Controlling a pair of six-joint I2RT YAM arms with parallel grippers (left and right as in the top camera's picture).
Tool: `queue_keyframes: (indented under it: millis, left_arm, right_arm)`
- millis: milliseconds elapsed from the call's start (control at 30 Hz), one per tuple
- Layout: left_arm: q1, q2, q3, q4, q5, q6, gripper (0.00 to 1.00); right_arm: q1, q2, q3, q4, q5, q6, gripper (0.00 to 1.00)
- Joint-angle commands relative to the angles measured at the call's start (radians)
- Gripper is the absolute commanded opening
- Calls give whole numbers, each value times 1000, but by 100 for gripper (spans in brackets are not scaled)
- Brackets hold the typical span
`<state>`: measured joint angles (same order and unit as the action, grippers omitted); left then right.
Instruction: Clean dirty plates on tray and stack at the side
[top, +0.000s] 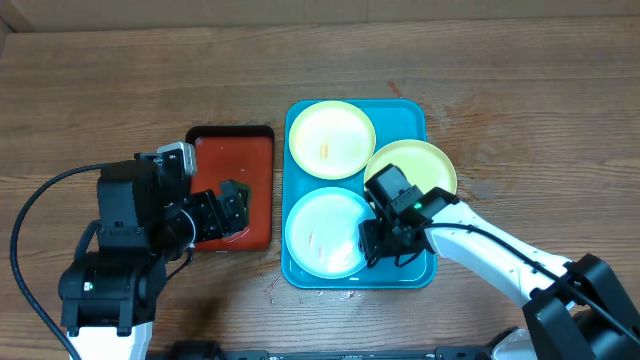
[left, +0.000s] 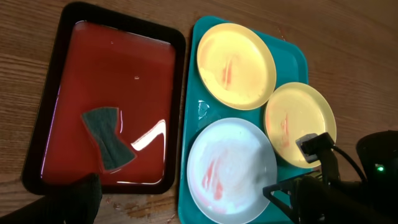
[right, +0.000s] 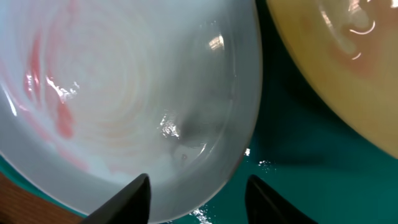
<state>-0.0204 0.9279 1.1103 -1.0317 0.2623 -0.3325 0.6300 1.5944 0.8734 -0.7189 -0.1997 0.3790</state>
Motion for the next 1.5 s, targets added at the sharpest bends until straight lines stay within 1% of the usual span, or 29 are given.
queue_keyframes:
  millis: [0,100,200,267,300,433,533,600,667,700,767,800,833,933,1000,1133,1233,1267,1333,1400,1467]
  left_arm:
    - [-6,3,24,12,16,23,100]
    - [-6,8,24,16,18,21,100]
    - [-6,8,24,18,20,11,100]
    - [-6,14,24,17,18,12,100]
    - [-6,22,24,15,18,12,100]
    - [-6,70,24,-15,7,11,99]
    - [-6,130,24,-42,-26,11,94]
    - [-6,175,24,-55,-29,11,90]
    - [-6,218,24,-65,-30,11,84]
    - [-6,242,24,-70,-29,11,79]
    - [-6,289,24,-76,-34,10,76]
    - [-6,315,24,-79,-50,9,72]
    - [-6,338,24,-80,-82,-5,71]
    - [-6,427,24,-77,-253,-69,71]
    - [-6,487,24,-69,-302,-98,71]
    - [-8,615,24,-15,-233,-89,70]
    - [-10,731,24,14,-202,-32,69]
    - [-10,771,24,13,-202,-29,64]
    - [-10,843,24,8,-190,-29,52]
    - [-10,908,24,13,-191,-31,45]
    - [-9,956,24,36,-191,-35,29]
  right_arm:
    - [-3,-8,-23,51,92,-10,43]
    - [-3,-7,-58,132,159,25,34]
    - [-5,-7,-84,200,168,25,13]
    - [-19,-7,-84,206,213,78,5]
    - [-26,-7,-84,211,226,101,4]
    - [-63,-7,-84,254,222,147,4]
    - [-85,-7,-83,272,215,180,4]
    - [-89,-7,-83,281,197,179,4]
    - [-89,-7,-83,282,198,175,4]
    - [-89,-7,-83,282,198,171,4]
    - [-89,-7,-83,277,197,171,4]
    - [-89,-7,-83,272,197,171,4]
    - [-89,-7,-83,267,197,171,4]
    - [-88,-7,-83,238,198,163,4]
    - [-88,-7,-83,226,198,153,4]
    - [-88,-7,-83,216,198,100,4]
    - [-88,-7,-83,220,199,85,4]
    - [-88,-7,-83,221,199,84,4]
    - [-88,-7,-83,220,199,84,4]
    - [-88,-7,-83,221,199,84,4]
    - [-88,-7,-83,223,198,84,5]
